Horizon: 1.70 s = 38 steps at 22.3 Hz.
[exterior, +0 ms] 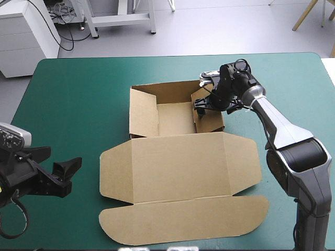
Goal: Fold the box
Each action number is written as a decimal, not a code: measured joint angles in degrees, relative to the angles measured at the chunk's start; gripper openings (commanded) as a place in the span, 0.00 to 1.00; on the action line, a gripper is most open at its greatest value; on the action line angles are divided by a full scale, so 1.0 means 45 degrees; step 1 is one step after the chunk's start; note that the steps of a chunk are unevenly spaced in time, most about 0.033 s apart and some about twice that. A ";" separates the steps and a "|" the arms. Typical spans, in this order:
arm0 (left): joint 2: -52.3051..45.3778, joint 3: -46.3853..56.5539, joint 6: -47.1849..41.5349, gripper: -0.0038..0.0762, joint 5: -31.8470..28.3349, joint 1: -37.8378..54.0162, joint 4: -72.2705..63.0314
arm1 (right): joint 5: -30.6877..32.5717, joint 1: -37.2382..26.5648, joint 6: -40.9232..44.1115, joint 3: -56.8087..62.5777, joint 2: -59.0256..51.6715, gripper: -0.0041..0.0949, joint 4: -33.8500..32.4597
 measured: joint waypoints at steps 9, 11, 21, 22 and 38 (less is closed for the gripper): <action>0.0000 0.0000 0.0000 0.62 0.0000 0.0000 -0.0027 | 0.0271 0.0000 -0.0191 -0.0054 0.0000 0.04 0.0049; 0.0000 0.0000 0.0000 0.60 0.0000 0.0000 -0.0027 | 0.0244 0.0000 -0.0209 -0.0083 0.0000 0.04 0.0152; 0.0000 0.0000 0.0000 0.49 0.0000 0.0000 -0.0027 | 0.0421 -0.2861 -0.1216 -0.1521 -0.1298 0.04 -0.0194; 0.0000 0.0000 0.0000 0.38 0.0000 0.0000 -0.0027 | 0.0421 -0.3455 -0.1248 -0.1580 -0.1478 0.02 -0.0506; 0.0000 0.0026 0.1372 0.04 0.0000 0.0000 0.0754 | 0.0184 -1.1125 -0.2133 -0.1626 0.0471 0.42 -0.1500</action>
